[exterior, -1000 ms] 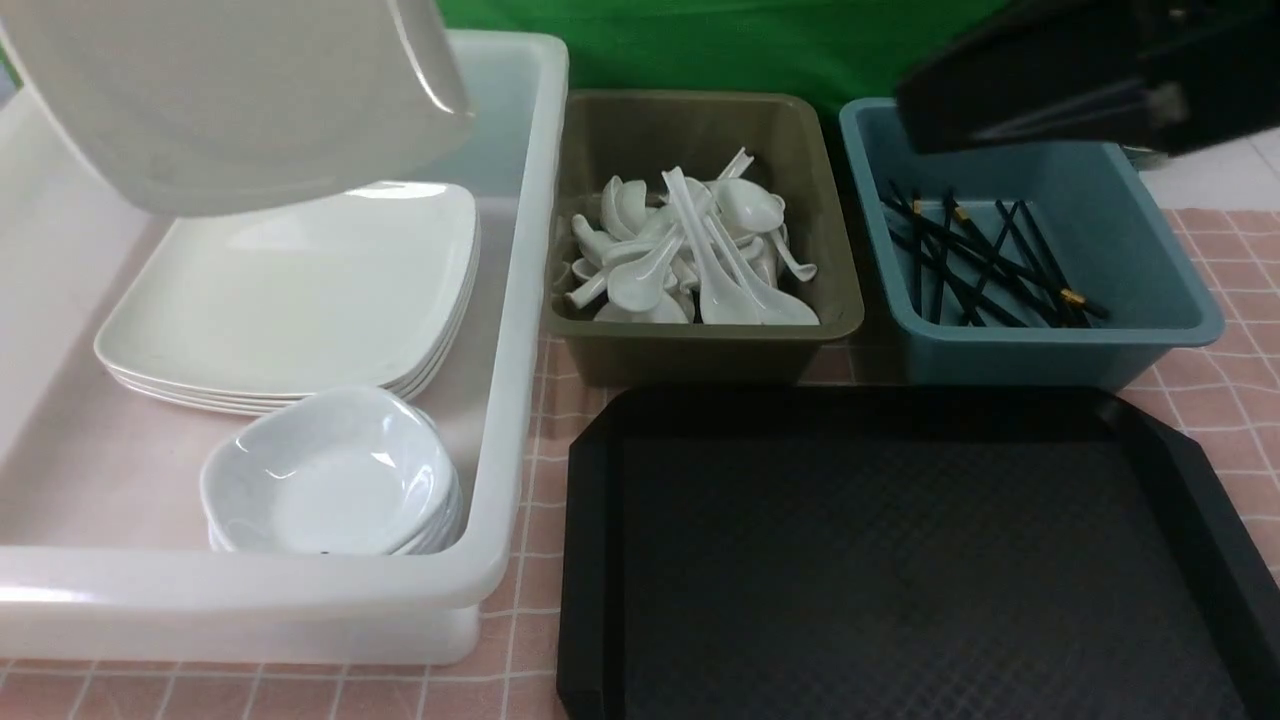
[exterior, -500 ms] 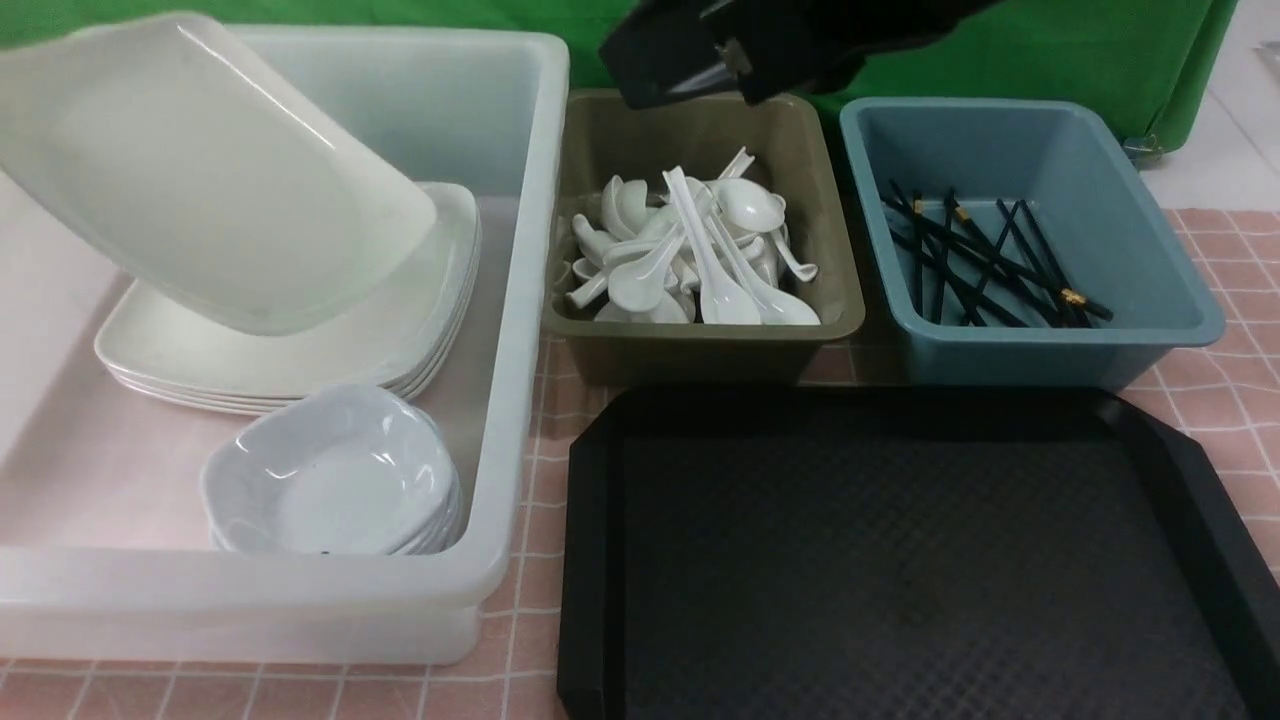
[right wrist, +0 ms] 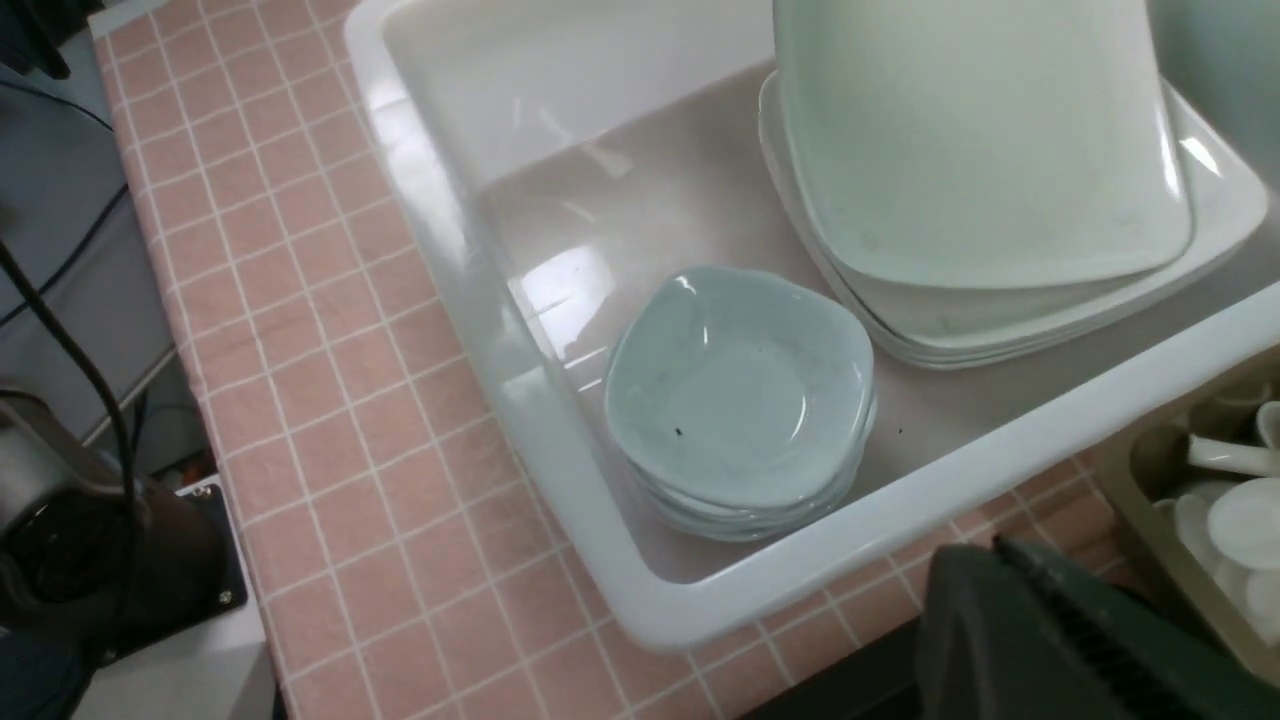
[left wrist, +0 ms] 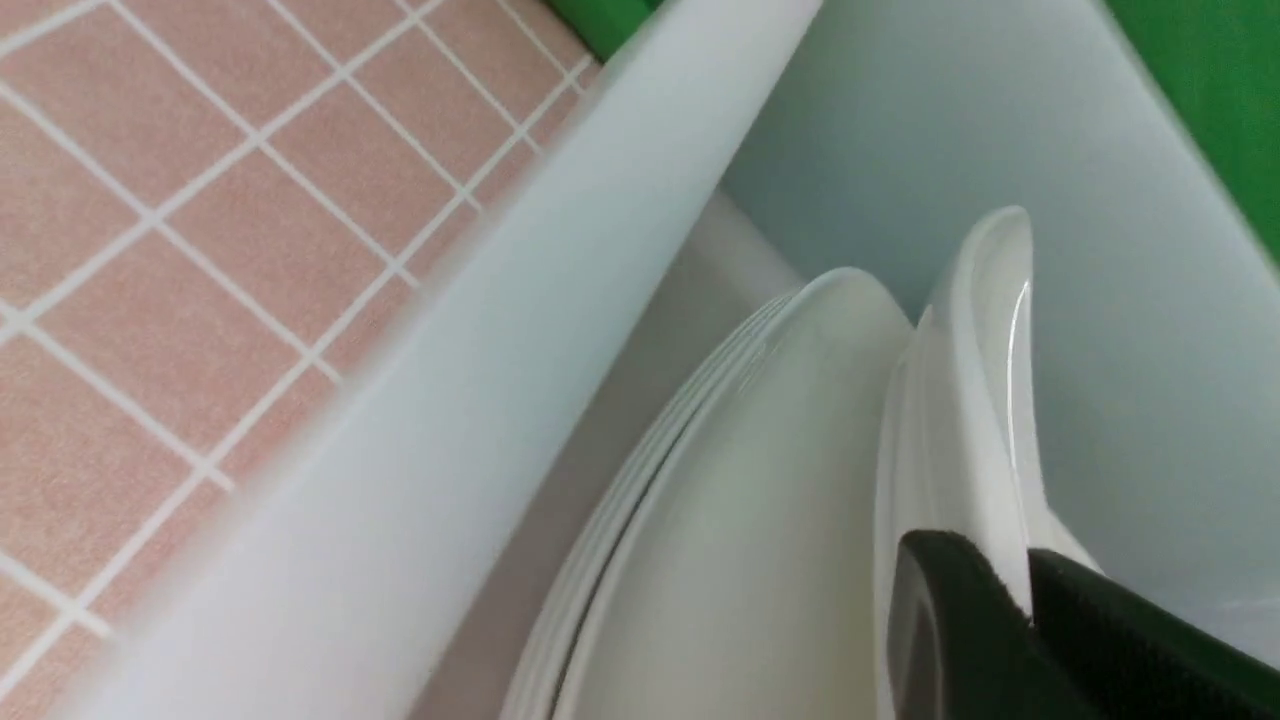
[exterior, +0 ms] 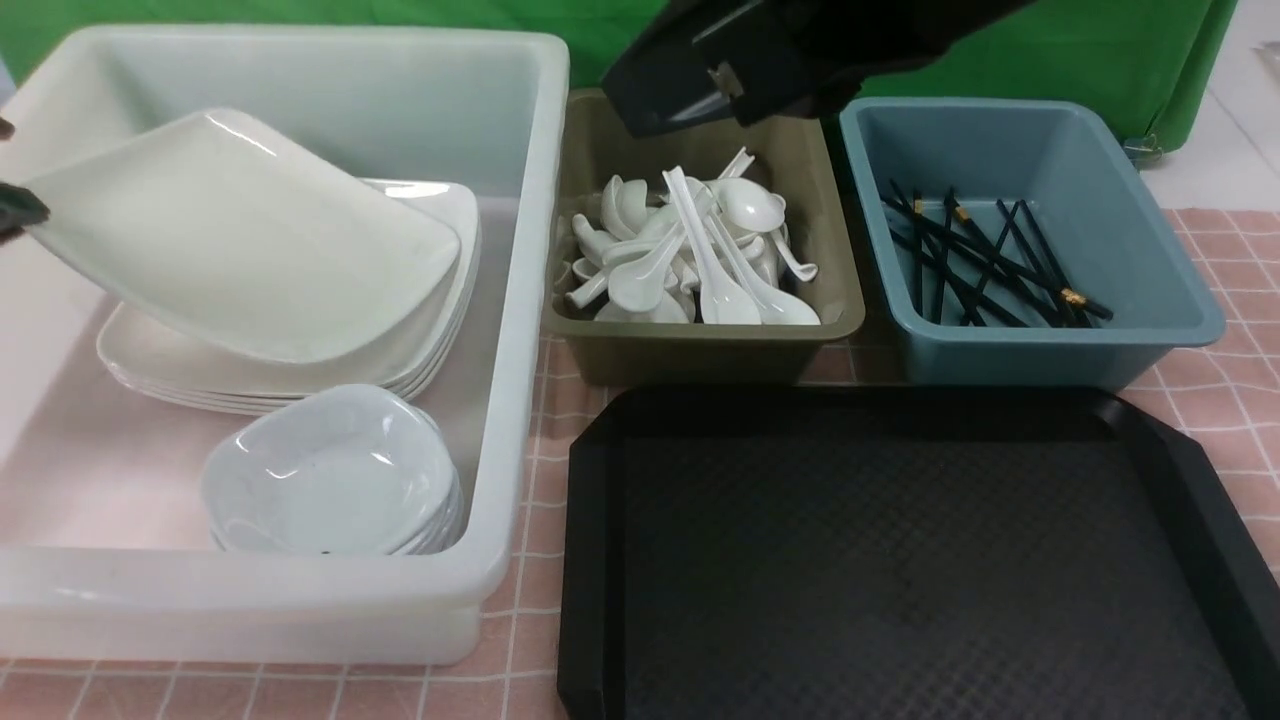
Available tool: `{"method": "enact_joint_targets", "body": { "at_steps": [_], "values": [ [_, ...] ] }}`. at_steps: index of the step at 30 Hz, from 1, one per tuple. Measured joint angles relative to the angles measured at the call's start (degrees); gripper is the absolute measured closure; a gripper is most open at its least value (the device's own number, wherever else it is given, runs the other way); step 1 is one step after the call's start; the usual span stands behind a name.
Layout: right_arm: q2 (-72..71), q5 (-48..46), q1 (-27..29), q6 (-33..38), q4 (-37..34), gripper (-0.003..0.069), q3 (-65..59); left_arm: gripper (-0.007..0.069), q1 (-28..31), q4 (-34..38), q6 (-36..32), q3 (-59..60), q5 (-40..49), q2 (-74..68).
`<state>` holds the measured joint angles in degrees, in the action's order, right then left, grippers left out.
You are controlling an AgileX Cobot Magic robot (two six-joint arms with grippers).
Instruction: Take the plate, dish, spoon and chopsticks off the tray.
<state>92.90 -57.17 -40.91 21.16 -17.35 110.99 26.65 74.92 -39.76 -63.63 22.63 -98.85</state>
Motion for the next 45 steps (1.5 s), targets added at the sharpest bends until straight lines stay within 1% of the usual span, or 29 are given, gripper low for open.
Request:
{"method": "enact_joint_targets", "body": {
  "at_steps": [1,2,3,5,7,11,14,16,18,20,21,22,23,24,25,27,28,29,31,33,34,35,36,37,38,39,40,42,45],
  "values": [
    [0.0,0.0,0.0,-0.3,0.0,0.0629,0.0,0.0547,0.0,-3.5,2.8,0.0,0.4,-0.2],
    [0.0,0.0,0.0,-0.3,0.0,0.0629,0.0,0.0547,0.0,-3.5,3.2,0.0,0.4,-0.3],
    [0.0,0.0,0.0,-1.0,0.0,0.0629,0.0,0.0501,0.0,-8.3,6.7,0.0,1.2,-0.5],
    [0.0,0.0,0.0,-1.2,0.0,0.0629,0.0,0.0426,0.0,-14.0,10.4,0.0,2.5,-0.7],
    [0.0,0.0,0.0,-1.3,0.0,0.0629,0.0,0.0343,0.0,-18.2,12.1,0.0,4.0,-0.8],
    [0.0,0.0,0.0,-1.4,0.0,0.0629,0.0,0.0197,0.0,-21.8,12.9,0.0,6.4,-0.8],
    [0.0,0.0,0.0,-1.4,0.0,0.0629,0.0,0.0122,0.0,-22.3,13.0,-0.2,8.3,-0.8],
    [0.0,0.0,0.0,-1.4,0.0,0.0629,0.0,0.0100,0.0,-22.4,13.0,-0.8,10.6,-0.8],
    [0.0,0.1,0.0,-1.6,0.1,0.0629,0.0,0.0111,-0.5,-22.7,12.7,-2.5,13.1,-0.6],
    [0.0,0.3,0.0,-2.5,1.3,0.0629,0.0,0.0151,-1.8,-23.2,12.0,-4.2,15.2,0.1],
    [0.0,0.6,0.0,-3.6,2.8,0.0629,0.1,0.0202,-3.4,-23.7,11.2,-5.6,16.7,0.9],
    [0.0,0.6,0.0,-3.9,3.5,0.0629,0.1,0.0212,-3.7,-23.7,11.2,-5.9,16.7,0.9],
    [0.0,0.6,0.0,-5.2,6.0,0.0629,0.1,0.0271,-5.5,-24.0,10.1,-7.2,17.9,1.8],
    [-0.2,0.4,0.0,-9.2,11.0,0.0629,0.4,0.0402,-9.4,-24.1,7.5,-9.7,20.8,4.2],
    [-0.6,-0.1,0.0,-12.3,14.6,0.0629,0.6,0.0481,-12.0,-24.1,6.4,-10.9,22.1,5.6],
    [-1.7,-2.1,0.0,-16.8,21.7,0.0629,0.9,0.0566,-16.6,-24.2,5.1,-12.7,23.7,7.9],
    [-1.9,-2.4,0.0,-17.7,22.4,0.0629,1.0,0.0579,-17.8,-24.2,4.9,-12.8,24.0,8.6],
    [-3.1,-5.2,0.0,-19.6,28.0,0.0629,1.1,0.0606,-21.6,-24.4,4.0,-13.3,24.6,10.4],
    [-5.8,-7.8,0.2,-22.2,35.3,0.0629,0.9,0.0627,-29.5,-28.5,3.1,-13.4,25.2,13.8],
    [-8.5,-7.8,0.8,-23.3,38.0,0.0629,0.3,0.0632,-35.0,-33.4,3.9,-13.2,25.5,16.1],
    [-9.3,-7.8,1.0,-23.7,38.3,0.0629,0.1,0.0633,-36.3,-34.8,4.7,-13.1,25.5,16.7],
    [-13.7,-7.8,1.4,-24.6,39.3,0.0629,-1.4,0.0636,-42.0,-41.4,8.3,-12.3,24.5,20.0],
    [-13.7,-7.8,1.4,-24.8,39.3,0.0629,-1.6,0.0636,-42.5,-42.1,8.8,-12.2,24.4,20.3],
    [-18.2,-7.8,1.5,-26.0,39.7,0.0629,-3.8,0.0636,-47.0,-48.1,12.1,-11.0,23.9,23.3],
    [-18.8,-7.8,1.5,-26.4,39.7,0.0629,-4.2,0.0636,-47.5,-48.8,12.5,-11.0,23.9,23.7],
    [-23.5,-7.6,1.6,-27.7,39.8,0.0629,-8.1,0.0637,-51.6,-54.0,16.0,-9.5,23.6,27.1],
    [-24.8,-7.6,1.6,-28.1,39.8,0.0629,-8.7,0.0637,-51.6,-54.0,16.4,-9.3,23.6,27.5],
    [-33.2,-4.1,1.6,-31.8,40.7,0.0629,-18.2,0.0637,-55.9,-58.4,20.7,-5.5,22.0,34.1],
    [-44.7,6.8,1.7,-35.1,41.7,0.0629,-32.8,0.0637,-57.1,-60.4,25.2,0.7,18.7,41.9]
  ]
}}
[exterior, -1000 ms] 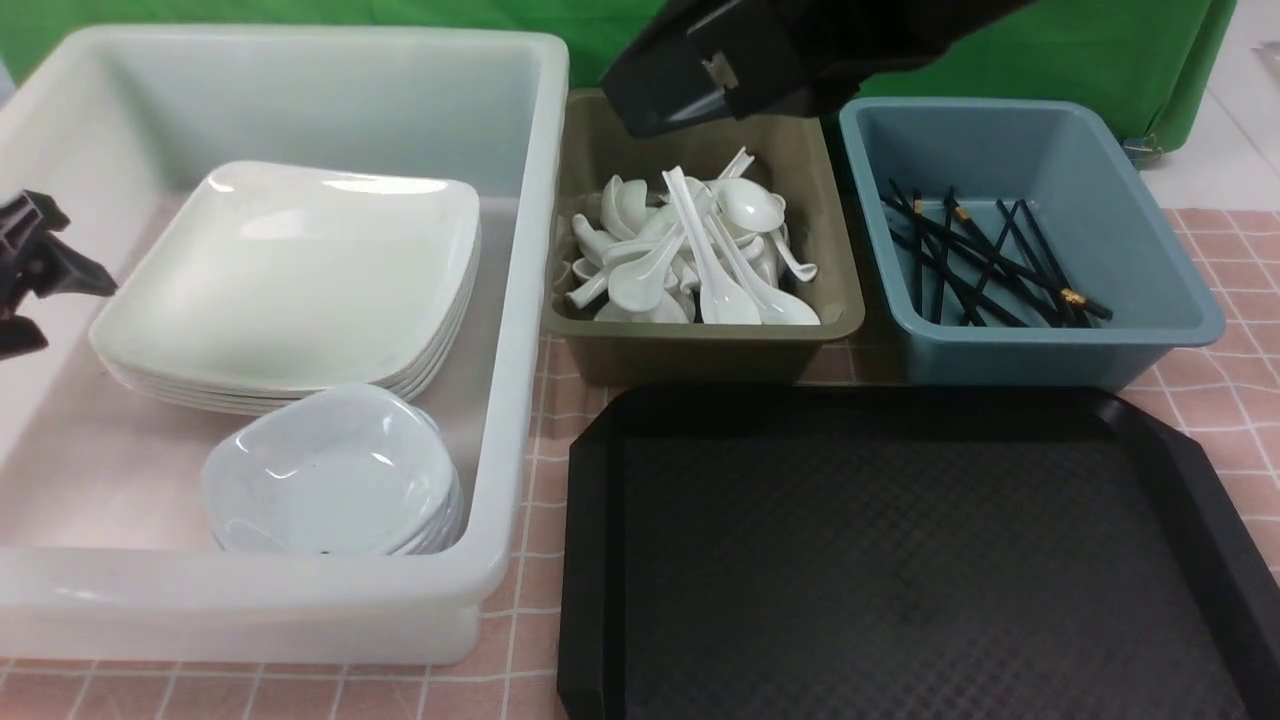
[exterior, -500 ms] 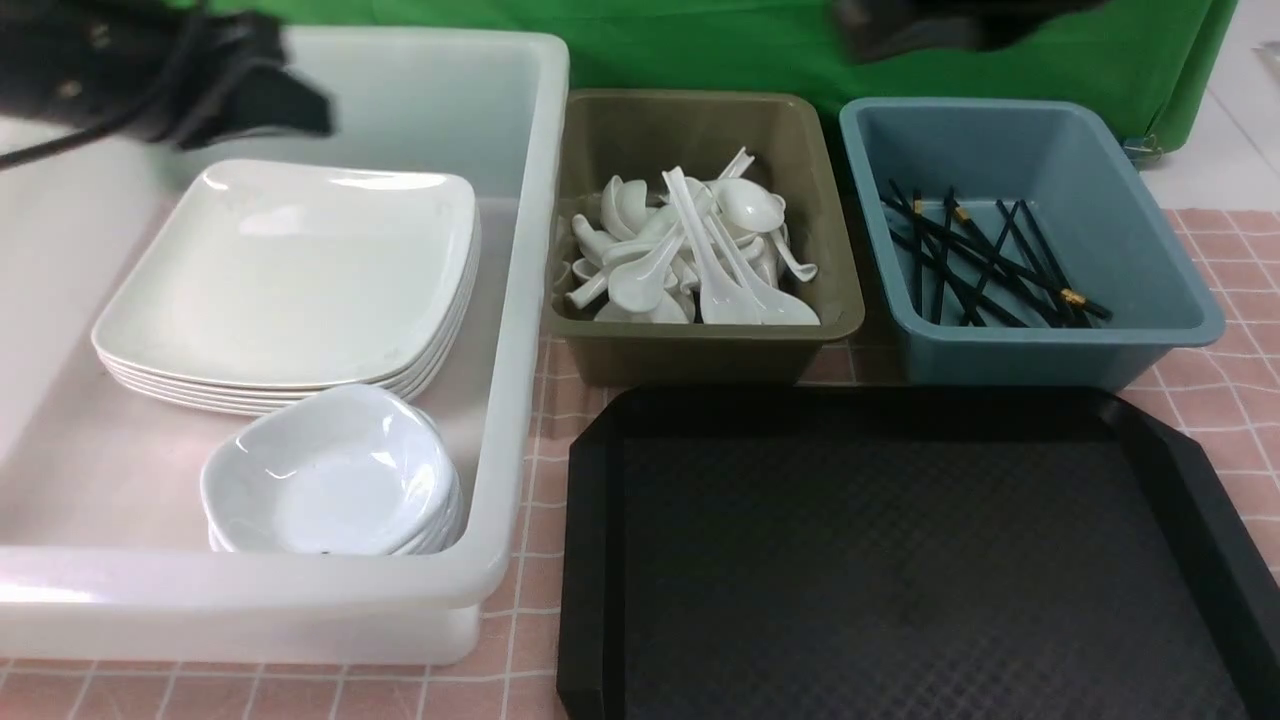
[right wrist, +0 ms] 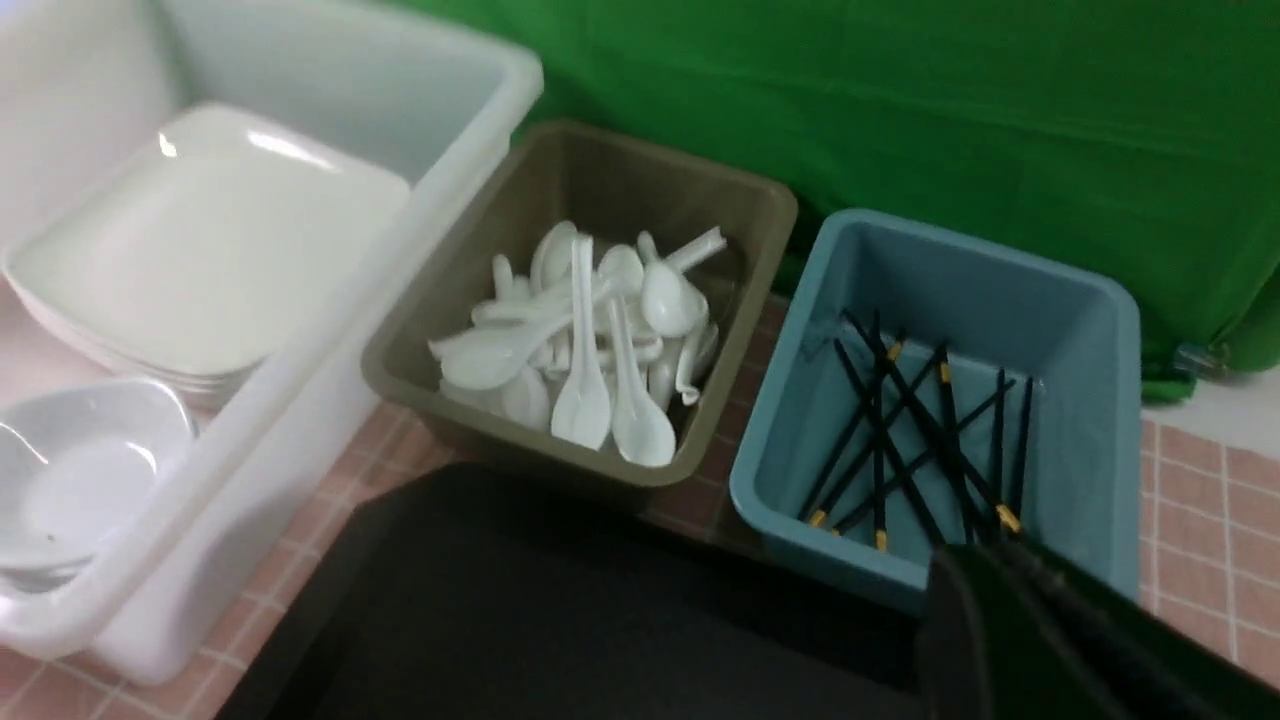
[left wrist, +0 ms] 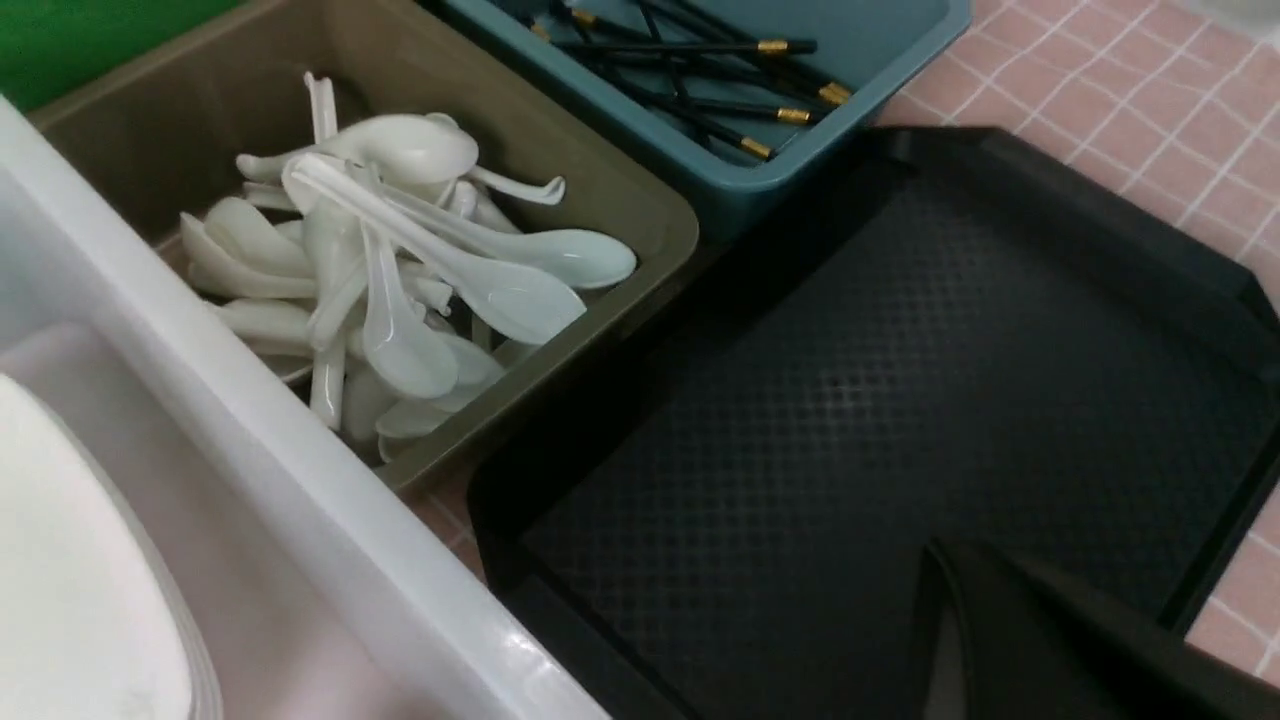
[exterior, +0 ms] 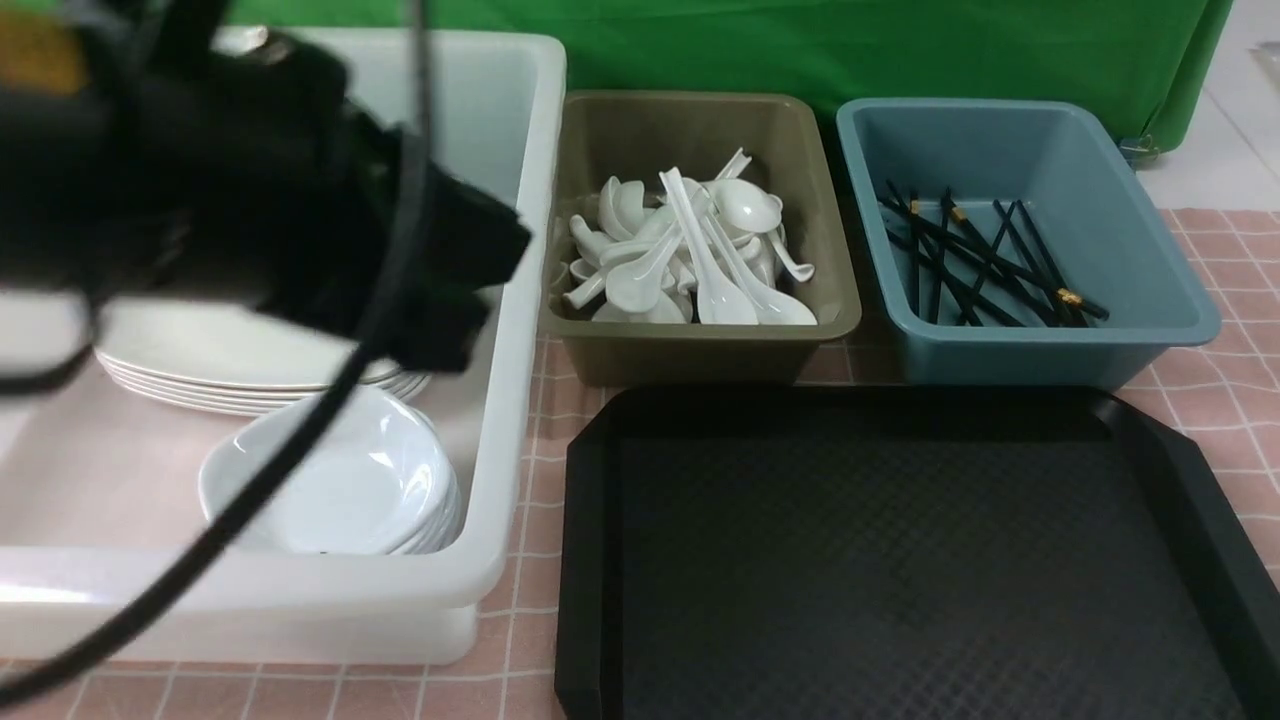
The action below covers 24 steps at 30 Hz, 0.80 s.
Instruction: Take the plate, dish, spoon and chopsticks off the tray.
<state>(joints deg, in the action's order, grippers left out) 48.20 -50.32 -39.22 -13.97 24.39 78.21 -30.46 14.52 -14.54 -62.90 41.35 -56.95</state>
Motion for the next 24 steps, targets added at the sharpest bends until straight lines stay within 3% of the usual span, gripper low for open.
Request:
{"method": "enact_joint_targets", "body": {
  "at_steps": [3,5,10,16,24],
  "values": [
    [-7.7,8.9,0.0,-1.3,0.2,0.0629,-10.8,0.0637,-0.1,-1.8,3.3,6.5,-4.3,7.0],
    [-18.1,20.2,0.0,-3.0,1.0,0.0629,-25.5,0.0637,-0.1,-3.5,7.1,16.2,-9.6,15.6],
    [-31.9,33.3,0.0,-3.9,1.5,0.0629,-45.4,0.0637,-0.1,-4.2,10.4,31.1,-16.7,30.1],
    [-40.9,42.3,0.0,-5.0,1.4,0.0617,-57.1,0.0629,-0.1,-4.1,13.5,44.8,-23.6,40.6],
    [-42.0,44.4,0.0,-5.1,1.4,0.0572,-58.1,0.0626,-0.1,-4.1,15.6,49.1,-30.8,42.9]
  ]
}}
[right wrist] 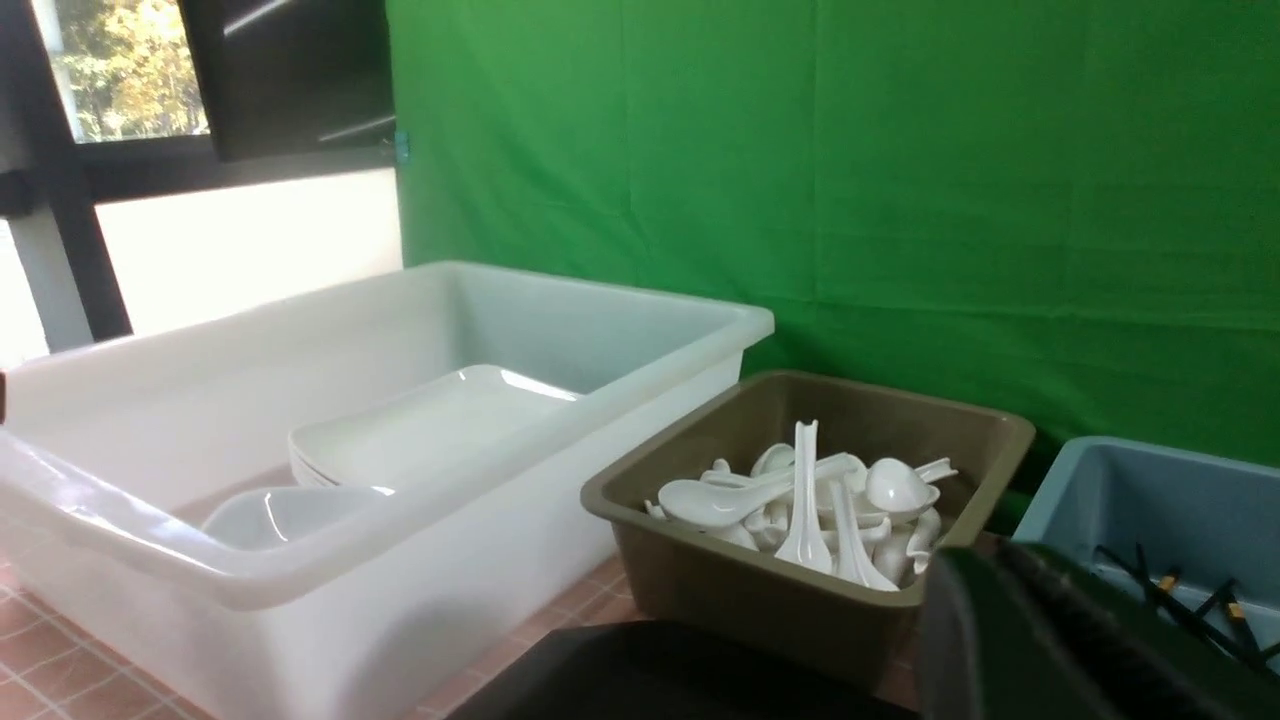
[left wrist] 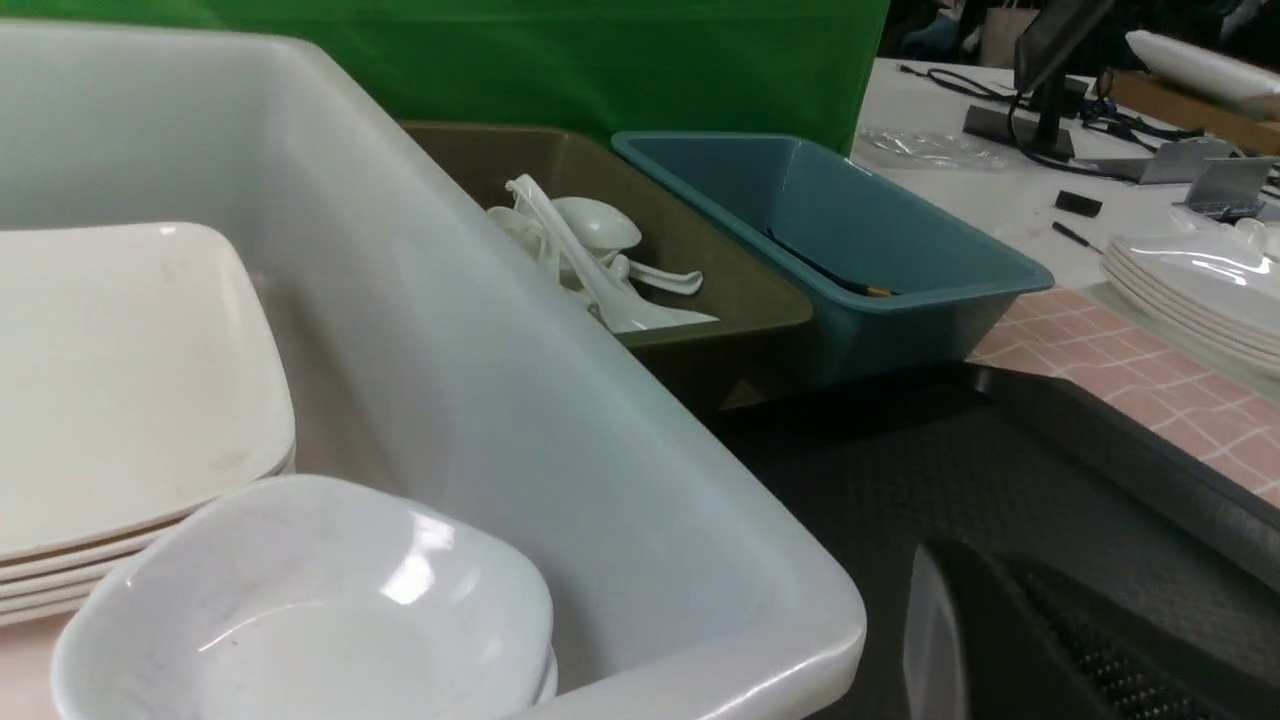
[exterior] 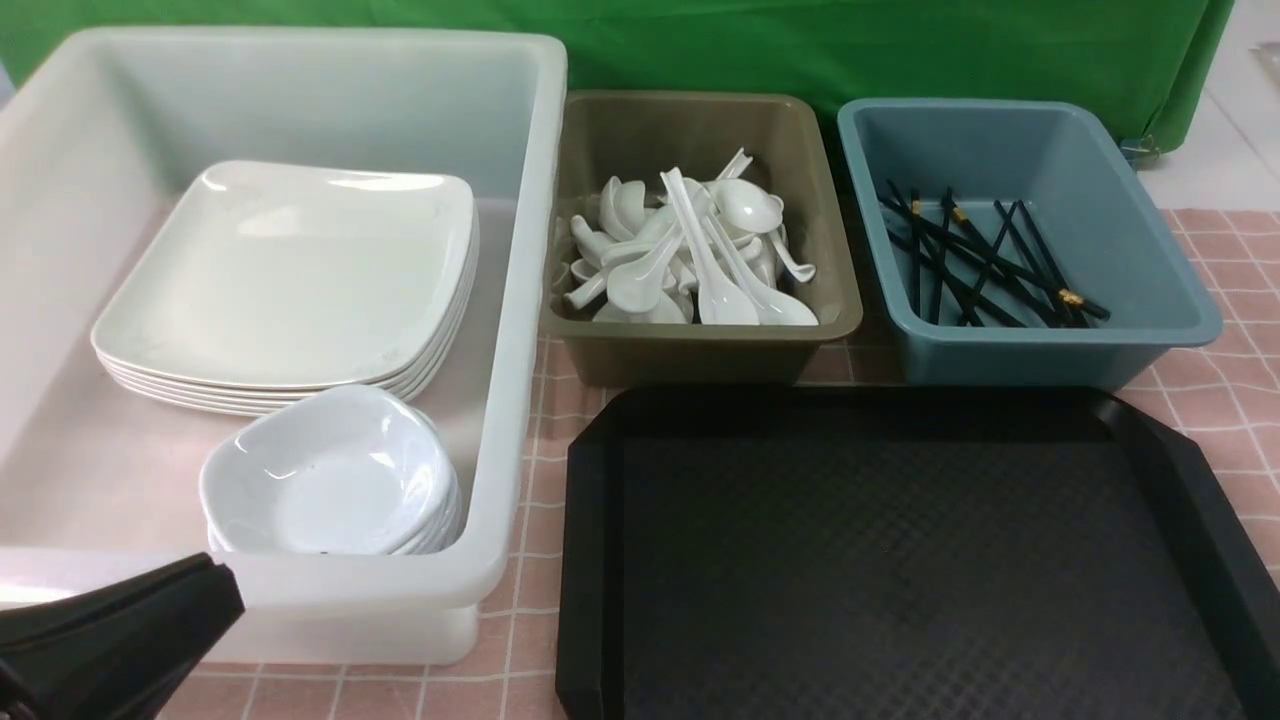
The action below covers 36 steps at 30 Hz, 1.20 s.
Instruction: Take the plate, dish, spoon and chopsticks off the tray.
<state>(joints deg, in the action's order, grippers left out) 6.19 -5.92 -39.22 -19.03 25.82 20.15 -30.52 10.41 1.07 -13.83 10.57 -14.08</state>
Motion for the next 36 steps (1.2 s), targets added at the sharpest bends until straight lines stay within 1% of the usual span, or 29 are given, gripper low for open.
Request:
{"method": "enact_joint_targets", "body": {
  "at_steps": [15,18,22,23,25,26,27,28,29,30,31,32,35,36],
  "values": [
    [0.0,0.1,0.0,0.0,0.0,0.0536,0.0,0.0626,0.0,0.0,0.0,0.0,-0.1,0.0],
    [0.0,0.1,0.0,0.0,0.0,0.0529,0.0,0.0626,0.0,-0.1,-1.1,0.0,-0.3,0.0],
    [0.0,0.1,0.0,0.0,0.0,0.0520,0.0,0.0626,0.0,-2.4,-2.3,0.1,-1.4,0.1],
    [0.0,0.1,0.0,0.0,0.0,0.0516,0.0,0.0626,0.1,-5.0,-2.4,0.8,-2.3,0.6],
    [0.0,0.1,0.0,0.0,0.0,0.0510,0.0,0.0626,0.8,-6.5,-2.4,1.6,-2.8,1.5],
    [0.0,0.1,0.0,0.0,0.0,0.0507,0.0,0.0626,2.1,-7.2,-2.5,2.7,-3.6,2.5],
    [0.0,0.1,0.0,0.0,0.0,0.0505,0.0,0.0626,4.6,-7.5,-2.5,4.2,-4.3,4.3],
    [0.0,0.1,0.0,0.0,0.0,0.0505,0.0,0.0626,5.1,-7.5,-2.5,4.4,-4.3,4.5],
    [0.0,0.1,0.0,0.0,0.0,0.0503,0.0,0.0626,8.4,-7.5,-2.5,6.1,-4.9,6.7],
    [0.0,0.1,0.0,0.0,0.0,0.0501,0.0,0.0626,10.5,-7.5,-2.6,7.2,-5.4,7.9],
    [0.0,0.1,0.0,0.0,0.0,0.0498,0.0,0.0626,14.1,-7.5,-2.6,9.4,-6.4,9.6],
    [0.0,0.1,0.0,0.0,0.0,0.0496,0.0,0.0626,15.6,-7.5,-2.6,10.4,-7.1,10.7],
    [0.0,0.1,0.0,0.0,0.0,0.0491,0.0,0.0625,22.6,-8.6,-2.6,13.9,-8.3,13.6],
    [0.0,0.1,0.0,0.0,0.0,0.0491,0.0,0.0625,23.0,-8.7,-2.6,14.0,-8.1,13.7]
  ]
}}
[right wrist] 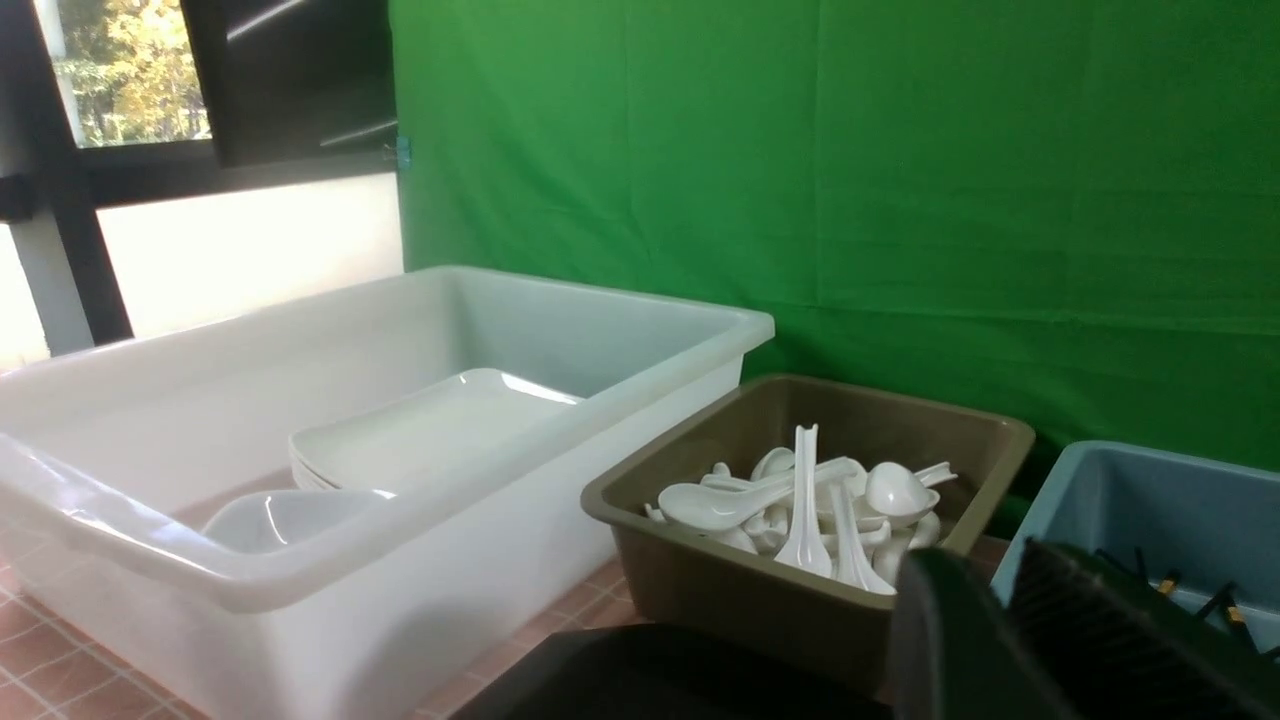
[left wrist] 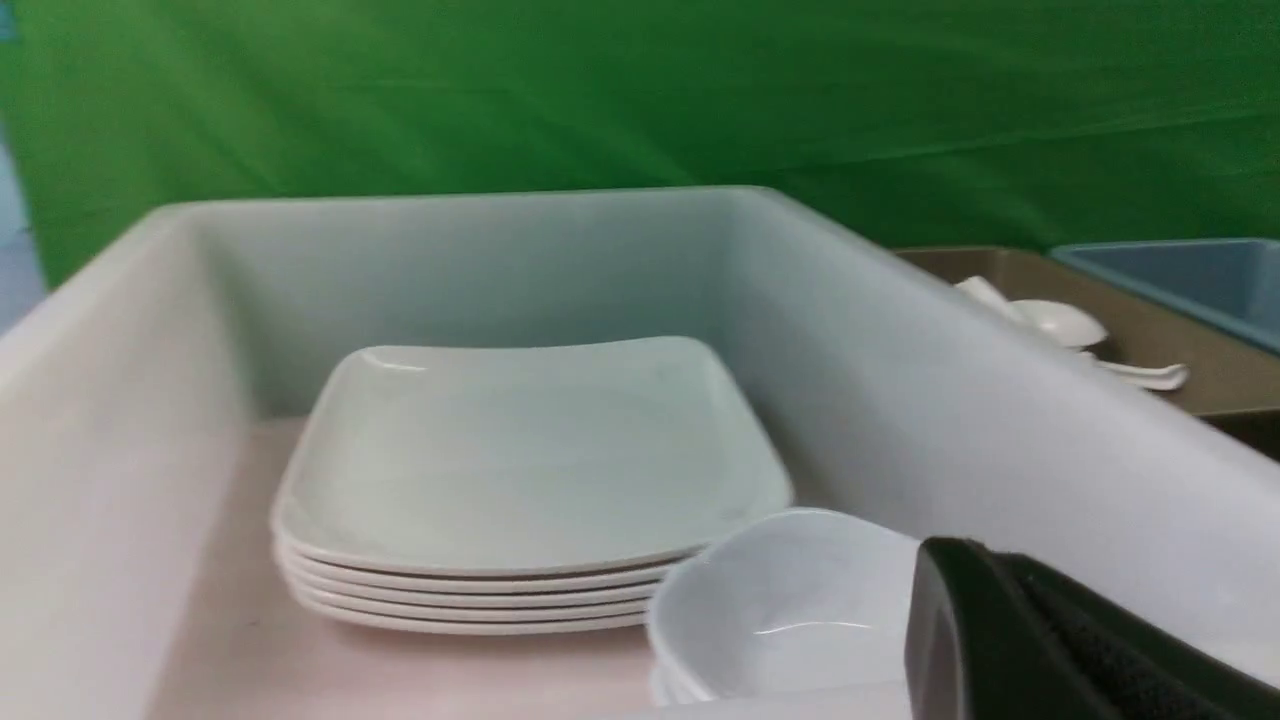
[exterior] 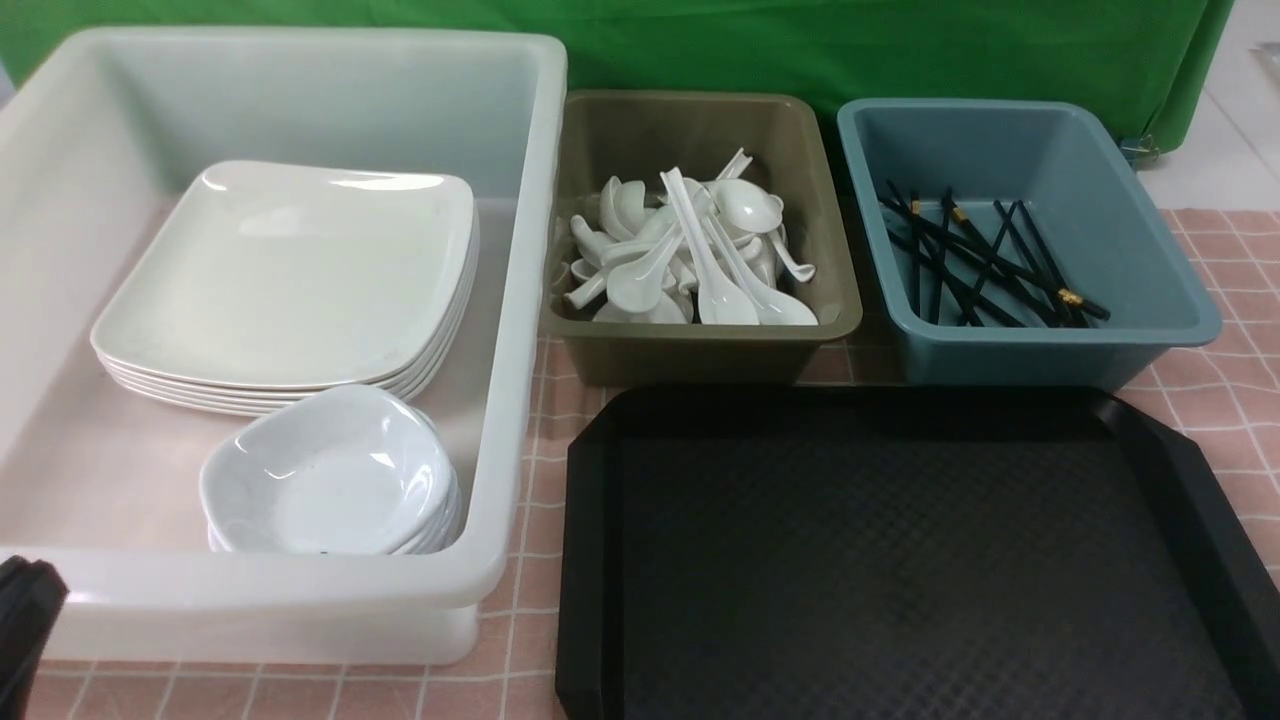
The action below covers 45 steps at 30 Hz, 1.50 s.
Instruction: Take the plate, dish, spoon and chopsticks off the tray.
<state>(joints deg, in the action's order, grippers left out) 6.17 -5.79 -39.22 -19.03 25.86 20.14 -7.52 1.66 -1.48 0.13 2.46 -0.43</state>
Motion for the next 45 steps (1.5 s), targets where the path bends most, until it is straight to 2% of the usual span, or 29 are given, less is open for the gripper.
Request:
{"method": "enact_joint_targets", "body": {
  "at_steps": [2,8,40,45],
  "values": [
    [0.0,0.1,0.0,0.0,0.0,0.0491,0.0,0.0625,3.5,-0.2,-0.1,0.2,3.2,0.4],
    [0.0,0.1,0.0,0.0,0.0,0.0491,0.0,0.0624,4.5,-0.2,-1.2,0.2,9.7,0.4],
    [0.0,0.1,0.0,0.0,-0.1,0.0461,0.0,0.0620,4.5,-0.2,-1.7,0.2,10.1,0.4],
    [0.0,1.1,0.0,2.8,-6.3,0.0459,0.0,0.0620,4.5,-0.2,-2.0,0.2,10.1,0.4]
  ]
}}
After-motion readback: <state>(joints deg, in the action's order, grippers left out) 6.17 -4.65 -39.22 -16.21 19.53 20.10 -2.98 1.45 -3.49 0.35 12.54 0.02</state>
